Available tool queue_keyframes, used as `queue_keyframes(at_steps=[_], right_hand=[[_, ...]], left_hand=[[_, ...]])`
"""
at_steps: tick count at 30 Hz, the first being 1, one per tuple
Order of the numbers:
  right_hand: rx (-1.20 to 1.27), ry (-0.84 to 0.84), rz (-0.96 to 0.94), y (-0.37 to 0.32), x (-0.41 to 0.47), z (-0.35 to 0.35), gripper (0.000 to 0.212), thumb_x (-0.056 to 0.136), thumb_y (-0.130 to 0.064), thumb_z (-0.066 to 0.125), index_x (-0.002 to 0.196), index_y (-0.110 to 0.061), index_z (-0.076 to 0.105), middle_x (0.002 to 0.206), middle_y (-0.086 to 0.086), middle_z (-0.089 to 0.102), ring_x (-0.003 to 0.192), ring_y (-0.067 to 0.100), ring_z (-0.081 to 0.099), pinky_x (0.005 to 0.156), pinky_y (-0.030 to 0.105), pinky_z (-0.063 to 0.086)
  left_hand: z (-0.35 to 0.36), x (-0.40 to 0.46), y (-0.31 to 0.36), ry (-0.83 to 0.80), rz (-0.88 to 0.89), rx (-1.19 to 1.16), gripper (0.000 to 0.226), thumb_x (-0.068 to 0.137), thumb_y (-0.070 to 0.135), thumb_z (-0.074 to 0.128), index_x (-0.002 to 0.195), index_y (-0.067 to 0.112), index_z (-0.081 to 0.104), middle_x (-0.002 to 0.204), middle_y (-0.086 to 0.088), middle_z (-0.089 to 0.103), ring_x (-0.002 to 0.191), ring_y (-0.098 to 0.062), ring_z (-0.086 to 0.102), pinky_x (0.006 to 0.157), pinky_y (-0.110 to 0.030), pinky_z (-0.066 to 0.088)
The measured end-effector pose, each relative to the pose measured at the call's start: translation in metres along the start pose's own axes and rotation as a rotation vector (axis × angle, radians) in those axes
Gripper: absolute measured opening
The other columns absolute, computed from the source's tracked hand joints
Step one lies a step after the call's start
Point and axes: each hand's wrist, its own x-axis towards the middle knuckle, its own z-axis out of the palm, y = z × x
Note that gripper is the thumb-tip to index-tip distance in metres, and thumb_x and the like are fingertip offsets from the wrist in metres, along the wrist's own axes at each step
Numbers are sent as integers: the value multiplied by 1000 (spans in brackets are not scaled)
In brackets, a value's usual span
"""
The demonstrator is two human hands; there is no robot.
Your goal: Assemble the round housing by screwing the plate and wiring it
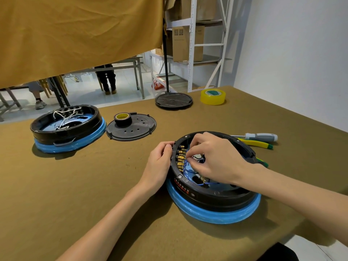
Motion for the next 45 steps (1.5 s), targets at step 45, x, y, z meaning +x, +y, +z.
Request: queue_keyframes(at_steps=[45], right_hand=[[172,-246,-85,46,23,-6,15,99,-28,67,107,-24,80,107,-14,59,94,9,61,84,36,52]], left_hand=[[7,7,3,-63,-44,49,28,109,27,44,113,47,63,107,18,70,94,11,64,74,-3,46]])
